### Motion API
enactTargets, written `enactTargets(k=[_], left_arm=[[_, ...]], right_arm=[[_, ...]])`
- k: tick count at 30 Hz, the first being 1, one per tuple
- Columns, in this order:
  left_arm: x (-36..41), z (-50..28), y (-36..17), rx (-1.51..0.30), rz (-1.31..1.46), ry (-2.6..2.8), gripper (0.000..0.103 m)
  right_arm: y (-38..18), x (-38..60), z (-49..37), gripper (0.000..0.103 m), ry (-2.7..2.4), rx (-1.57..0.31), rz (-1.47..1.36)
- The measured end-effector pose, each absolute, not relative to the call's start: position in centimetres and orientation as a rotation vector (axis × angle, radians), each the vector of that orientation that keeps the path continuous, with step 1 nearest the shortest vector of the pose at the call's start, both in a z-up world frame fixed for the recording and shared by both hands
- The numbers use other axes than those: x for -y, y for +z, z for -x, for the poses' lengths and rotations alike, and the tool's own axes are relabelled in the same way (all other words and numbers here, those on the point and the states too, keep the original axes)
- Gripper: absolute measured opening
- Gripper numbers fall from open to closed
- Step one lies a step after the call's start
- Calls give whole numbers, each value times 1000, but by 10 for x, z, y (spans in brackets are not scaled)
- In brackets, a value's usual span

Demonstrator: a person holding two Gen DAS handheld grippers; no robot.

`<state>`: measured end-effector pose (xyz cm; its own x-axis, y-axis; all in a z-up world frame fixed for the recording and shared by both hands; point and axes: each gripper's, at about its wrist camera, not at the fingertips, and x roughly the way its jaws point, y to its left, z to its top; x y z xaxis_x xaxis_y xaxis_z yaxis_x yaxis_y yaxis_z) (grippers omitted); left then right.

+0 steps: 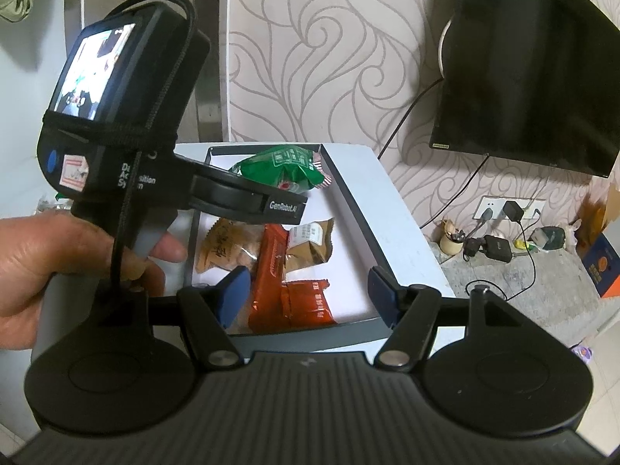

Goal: Organize snacks
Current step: 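Release the orange stick packet and the candy into the black box, then grasp the clear nut bag with the left tool while the right tool moves toward the green bag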

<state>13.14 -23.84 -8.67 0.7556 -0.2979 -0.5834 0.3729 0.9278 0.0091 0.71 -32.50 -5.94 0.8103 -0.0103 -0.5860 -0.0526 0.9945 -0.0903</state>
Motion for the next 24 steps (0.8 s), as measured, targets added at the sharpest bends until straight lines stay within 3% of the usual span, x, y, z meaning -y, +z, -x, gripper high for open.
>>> enactTargets(k=[20,24], left_arm=[[180,-108,-65,-591,-63,-319,49],[152,-104,-65,-592,-53,-279,49]], right_arm=[[-48,284,-8,76,88,-587,124],[-50,263,-13,82,121,-581,128]])
